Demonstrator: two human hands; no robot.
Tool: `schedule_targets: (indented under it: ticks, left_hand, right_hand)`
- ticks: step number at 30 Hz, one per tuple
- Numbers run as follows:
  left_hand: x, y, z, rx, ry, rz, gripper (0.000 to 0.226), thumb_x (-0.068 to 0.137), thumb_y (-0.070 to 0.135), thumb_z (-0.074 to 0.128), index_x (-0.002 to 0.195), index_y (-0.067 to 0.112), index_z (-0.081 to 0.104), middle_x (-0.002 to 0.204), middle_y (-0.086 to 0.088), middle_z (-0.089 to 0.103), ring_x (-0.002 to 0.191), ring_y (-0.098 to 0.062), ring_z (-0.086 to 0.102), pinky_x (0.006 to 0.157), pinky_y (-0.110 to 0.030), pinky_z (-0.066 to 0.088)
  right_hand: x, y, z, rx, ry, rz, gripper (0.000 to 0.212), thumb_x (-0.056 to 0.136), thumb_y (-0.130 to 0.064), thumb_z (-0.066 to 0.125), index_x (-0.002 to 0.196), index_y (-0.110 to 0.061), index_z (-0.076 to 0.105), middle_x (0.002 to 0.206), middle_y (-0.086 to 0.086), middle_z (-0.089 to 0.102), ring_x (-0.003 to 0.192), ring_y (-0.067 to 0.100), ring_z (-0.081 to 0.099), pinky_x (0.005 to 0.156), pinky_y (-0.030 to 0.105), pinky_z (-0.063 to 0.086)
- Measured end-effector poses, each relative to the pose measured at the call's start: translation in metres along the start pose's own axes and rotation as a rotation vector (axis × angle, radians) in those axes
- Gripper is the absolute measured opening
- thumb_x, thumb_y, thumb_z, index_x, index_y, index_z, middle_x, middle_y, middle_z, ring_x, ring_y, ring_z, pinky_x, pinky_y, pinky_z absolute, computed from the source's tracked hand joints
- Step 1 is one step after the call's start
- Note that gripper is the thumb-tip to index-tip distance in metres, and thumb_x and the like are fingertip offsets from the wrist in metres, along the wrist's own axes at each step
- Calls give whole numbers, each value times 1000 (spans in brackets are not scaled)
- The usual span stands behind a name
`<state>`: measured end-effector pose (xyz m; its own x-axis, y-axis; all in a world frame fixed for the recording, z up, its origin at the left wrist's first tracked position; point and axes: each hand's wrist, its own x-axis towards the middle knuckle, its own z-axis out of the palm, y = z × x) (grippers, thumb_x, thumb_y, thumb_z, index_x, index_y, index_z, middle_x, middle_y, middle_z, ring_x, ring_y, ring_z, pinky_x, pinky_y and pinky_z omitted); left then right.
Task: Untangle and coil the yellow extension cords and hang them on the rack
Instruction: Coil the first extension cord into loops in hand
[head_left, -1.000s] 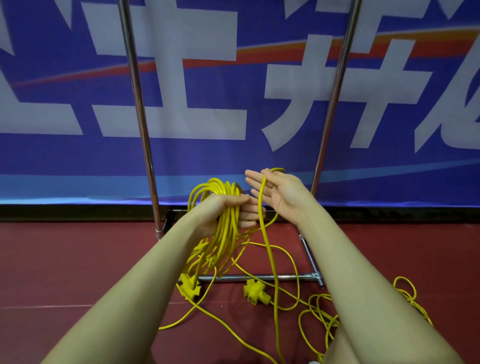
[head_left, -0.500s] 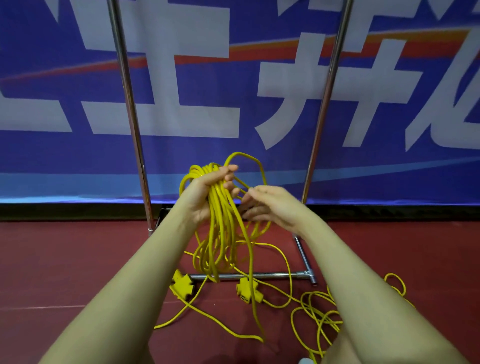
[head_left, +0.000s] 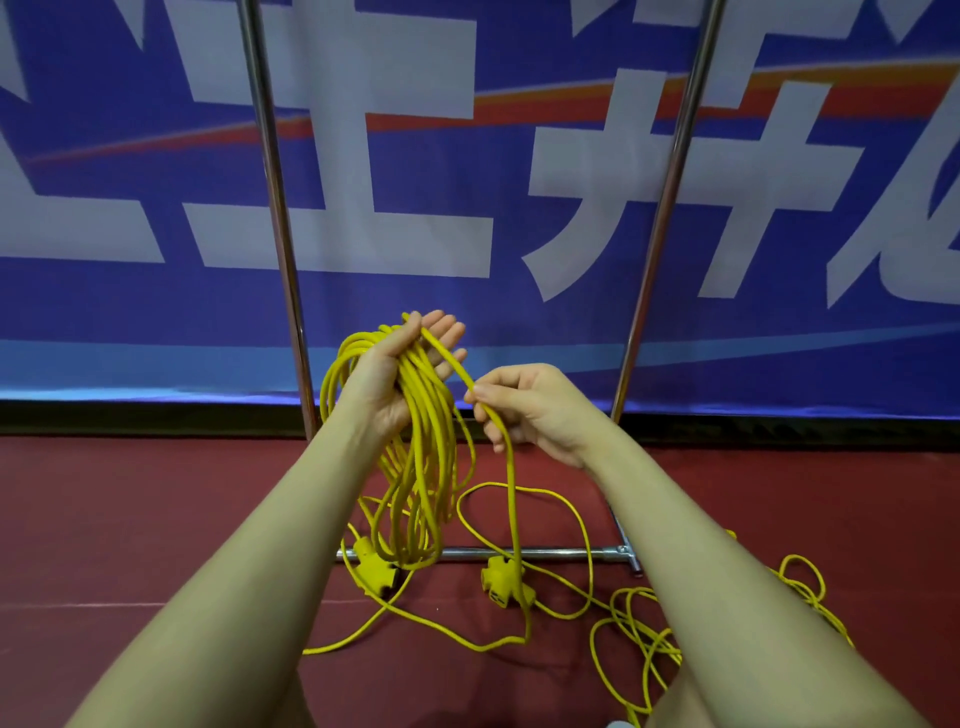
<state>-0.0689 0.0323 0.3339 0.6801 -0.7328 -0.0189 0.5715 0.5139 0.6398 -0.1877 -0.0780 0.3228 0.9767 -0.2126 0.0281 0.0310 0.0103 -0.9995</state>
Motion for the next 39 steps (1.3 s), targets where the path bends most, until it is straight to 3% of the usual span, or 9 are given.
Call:
schedule_targets:
  ticks: [5, 10, 14, 16, 18, 23, 28, 33, 39]
  left_hand:
    - [-4, -3, 7, 15, 41, -30, 18, 98, 9, 43, 90, 7, 59, 61, 1, 67, 59, -11, 69, 60, -30, 59]
    - [-2, 6, 4, -59, -4, 27, 20, 98, 7, 40, 89, 2, 58, 51, 2, 57, 48, -7, 62, 60, -29, 59]
    - [-3, 6, 6, -100, -6, 14, 28, 97, 7, 42, 80, 1, 64, 55, 0, 62, 52, -12, 66, 60, -32, 59]
    - [-2, 5, 6, -122, -1, 15, 38, 97, 7, 43, 69, 0, 68, 61, -4, 66, 57, -15, 68, 61, -34, 59]
    - [-2, 5, 6, -118, -5, 21, 33, 97, 7, 43, 74, 1, 65, 64, -6, 68, 61, -16, 70, 62, -35, 59]
    - [-1, 4, 5, -52, -21, 37, 22, 98, 10, 42, 85, 5, 59, 67, -3, 70, 67, -14, 71, 63, -36, 59]
    - [-1, 7, 3, -51, -45, 62, 19, 98, 13, 42, 91, 10, 58, 78, -3, 73, 76, -17, 72, 70, -43, 57]
    - [1, 13, 0, -120, 5, 97, 19, 98, 14, 43, 88, 11, 59, 70, -1, 71, 67, -14, 71, 64, -37, 59]
    - [-3, 1, 2, -50, -1, 41, 20, 97, 9, 45, 82, 8, 58, 66, -3, 70, 66, -15, 71, 65, -38, 58]
  right_hand:
    - [5, 1, 4, -17, 35, 26, 10, 94, -13, 56, 86, -7, 59, 72, 7, 60, 47, 11, 55, 50, 26, 52]
    - [5, 10, -2, -164, -14, 85, 22, 97, -23, 51, 114, -11, 55, 93, 7, 57, 61, 14, 56, 59, 26, 52]
    - [8, 16, -2, -275, -61, 30, 15, 99, -24, 47, 100, -22, 62, 95, 2, 60, 66, 14, 54, 58, 21, 44]
    - [10, 17, -2, -310, -45, -8, 20, 100, -23, 44, 91, -23, 62, 86, 3, 58, 66, 14, 51, 56, 19, 41]
    - [11, 17, -2, -309, -43, -28, 22, 100, -22, 43, 86, -20, 60, 77, 1, 56, 63, 11, 50, 53, 18, 39]
    - [14, 18, -4, -339, -46, -31, 23, 100, -26, 44, 86, -16, 59, 78, 13, 51, 58, 7, 48, 52, 17, 38]
    - [10, 18, -5, -244, -17, 14, 19, 99, -22, 47, 89, -14, 62, 85, -1, 64, 62, 12, 60, 64, 22, 51]
    - [-2, 15, -13, -187, -27, 53, 22, 98, -18, 48, 84, -9, 62, 64, -1, 61, 55, 9, 58, 59, 19, 49]
    - [2, 10, -2, -122, -21, 38, 24, 97, -20, 50, 81, -8, 63, 61, 1, 57, 51, 11, 54, 56, 22, 47]
